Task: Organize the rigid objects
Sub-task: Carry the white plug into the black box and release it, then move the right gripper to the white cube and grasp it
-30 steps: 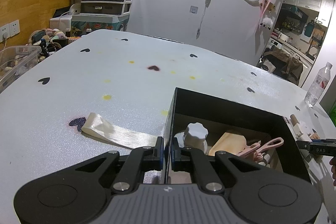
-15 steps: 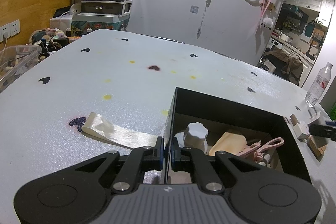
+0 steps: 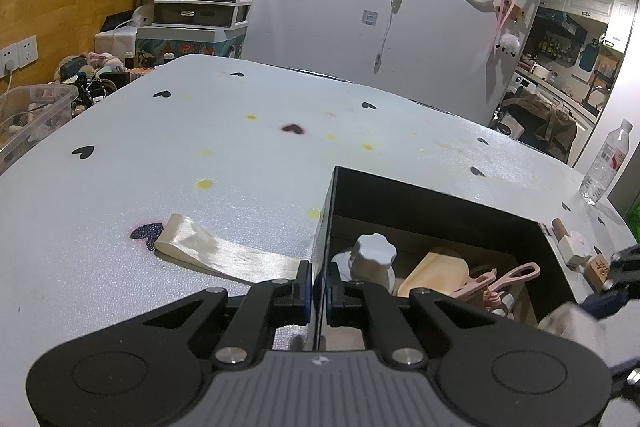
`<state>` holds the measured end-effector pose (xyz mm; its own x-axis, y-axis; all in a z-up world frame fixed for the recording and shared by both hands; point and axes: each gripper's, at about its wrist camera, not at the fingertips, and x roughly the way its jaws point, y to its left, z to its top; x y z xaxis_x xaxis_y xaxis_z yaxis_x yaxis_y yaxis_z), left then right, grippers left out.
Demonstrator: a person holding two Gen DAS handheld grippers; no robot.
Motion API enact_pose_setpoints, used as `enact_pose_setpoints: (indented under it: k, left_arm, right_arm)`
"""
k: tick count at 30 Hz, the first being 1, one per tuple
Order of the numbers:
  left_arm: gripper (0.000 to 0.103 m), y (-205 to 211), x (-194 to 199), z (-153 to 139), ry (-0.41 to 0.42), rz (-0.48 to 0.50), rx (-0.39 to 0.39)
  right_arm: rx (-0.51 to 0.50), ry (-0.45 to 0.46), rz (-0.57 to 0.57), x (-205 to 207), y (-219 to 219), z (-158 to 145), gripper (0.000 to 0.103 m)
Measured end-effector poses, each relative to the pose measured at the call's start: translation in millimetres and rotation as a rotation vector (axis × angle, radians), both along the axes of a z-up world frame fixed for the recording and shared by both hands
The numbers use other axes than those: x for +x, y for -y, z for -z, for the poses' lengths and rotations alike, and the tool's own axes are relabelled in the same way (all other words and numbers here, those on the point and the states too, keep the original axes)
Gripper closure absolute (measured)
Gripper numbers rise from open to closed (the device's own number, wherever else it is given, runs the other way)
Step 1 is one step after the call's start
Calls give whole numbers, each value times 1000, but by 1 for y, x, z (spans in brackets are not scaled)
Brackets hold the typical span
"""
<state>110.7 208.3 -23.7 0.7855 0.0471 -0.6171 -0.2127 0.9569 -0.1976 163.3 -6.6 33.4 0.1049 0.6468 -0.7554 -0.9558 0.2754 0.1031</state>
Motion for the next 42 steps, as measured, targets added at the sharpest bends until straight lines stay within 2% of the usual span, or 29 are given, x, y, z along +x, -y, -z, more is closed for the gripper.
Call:
enact_pose_setpoints:
  k: [6, 13, 19, 29, 33, 35, 39, 41, 42]
  left_arm:
    - [97, 0, 0, 0, -1, 0, 1]
    - [97, 0, 0, 0, -1, 0, 1]
    - [97, 1, 0, 0, -3, -1, 3]
    - [97, 1, -1, 1, -5, -1, 6]
    - [97, 1, 0, 1, -5, 0, 6]
    - [97, 1, 0, 1, -5, -1, 5]
    - [97, 1, 0, 1, -5, -1, 6]
    - [97, 1, 0, 1, -5, -2, 4]
    - [97, 1, -1, 1, -5, -2, 3]
  right_arm:
    - [-84, 7, -41, 4, -10, 14, 54]
    - [-84, -7, -29, 7, -4, 14, 53]
    - [-84, 3, -17, 7, -5, 16, 44]
    - [-33, 28, 15, 6, 3, 3, 44]
    - [43, 60, 66, 11, 15, -13, 41]
    - [95, 91, 117, 15, 24, -24, 34]
    - [169, 148, 252, 28, 45, -37, 25]
    - [185, 173, 340, 39, 57, -37, 12]
    - [186, 178, 381, 43, 62, -35, 11]
